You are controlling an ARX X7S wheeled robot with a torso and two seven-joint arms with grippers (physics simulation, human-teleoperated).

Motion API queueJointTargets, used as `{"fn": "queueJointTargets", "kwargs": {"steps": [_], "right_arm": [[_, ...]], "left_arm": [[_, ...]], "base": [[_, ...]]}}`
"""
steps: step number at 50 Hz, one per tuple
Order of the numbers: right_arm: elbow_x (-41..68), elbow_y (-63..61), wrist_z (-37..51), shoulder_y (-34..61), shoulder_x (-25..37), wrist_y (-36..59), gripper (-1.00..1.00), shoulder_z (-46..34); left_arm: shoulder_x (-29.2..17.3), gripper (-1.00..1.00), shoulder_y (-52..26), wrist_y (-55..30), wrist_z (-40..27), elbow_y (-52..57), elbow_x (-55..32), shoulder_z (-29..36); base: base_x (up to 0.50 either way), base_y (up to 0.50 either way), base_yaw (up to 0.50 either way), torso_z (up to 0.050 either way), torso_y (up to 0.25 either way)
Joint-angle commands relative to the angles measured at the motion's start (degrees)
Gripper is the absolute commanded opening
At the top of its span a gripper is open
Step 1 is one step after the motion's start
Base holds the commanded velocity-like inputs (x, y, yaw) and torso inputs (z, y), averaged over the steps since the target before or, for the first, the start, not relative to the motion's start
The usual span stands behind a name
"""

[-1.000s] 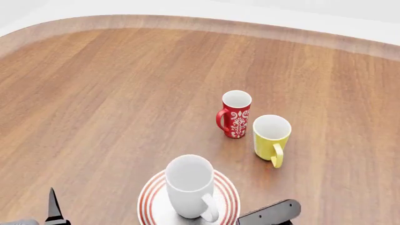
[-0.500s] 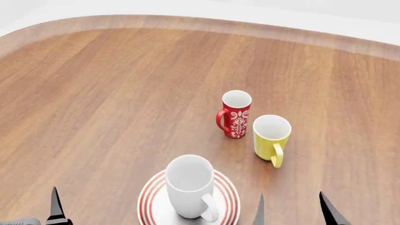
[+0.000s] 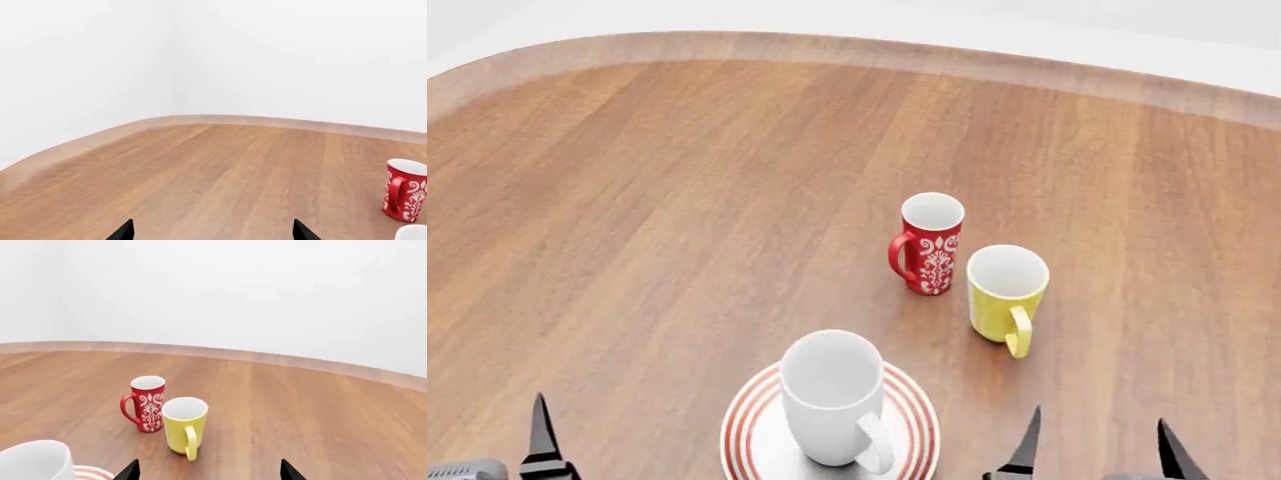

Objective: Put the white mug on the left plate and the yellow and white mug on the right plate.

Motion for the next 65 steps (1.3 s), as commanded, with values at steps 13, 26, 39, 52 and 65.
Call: {"fn": "queueJointTargets", "kwargs": {"steps": [13, 26, 39, 52, 65], "right_arm": [[3.45, 24.23, -12.46, 22.97, -3.67, 7.2, 1.0, -1.92], [1.57, 29.06, -13.33, 28.46, -4.76, 8.6, 1.0, -4.47], [0.4, 49.53, -18.68, 42.33, -8.78, 3.75, 1.0, -4.77], [-7.08, 87.54, -25.69, 62.03, -16.73, -9.71, 1.0, -2.0], [-14.67, 87.54, -27.13, 62.4, -17.75, -8.61, 1.0, 4.23]], "left_arm": [[0.95, 1.0, 1.79, 1.26, 1.62, 1.83, 0.23, -1.22], [0.81, 1.0, 1.81, 1.21, 1.4, 2.12, -0.22, -1.29], [0.39, 1.0, 1.26, 1.8, 2.04, 1.13, -1.7, -2.2], [0.57, 1.0, 0.16, 2.35, 1.97, -0.13, -0.6, -1.53], [0.37, 1.0, 0.98, 2.46, 1.71, 1.16, -0.99, -1.41]], "base": [[0.0, 0.0, 0.0, 0.0, 0.0], [0.0, 0.0, 0.0, 0.0, 0.0], [0.0, 0.0, 0.0, 0.0, 0.0], [0.0, 0.0, 0.0, 0.0, 0.0], [0.0, 0.0, 0.0, 0.0, -0.136]]}}
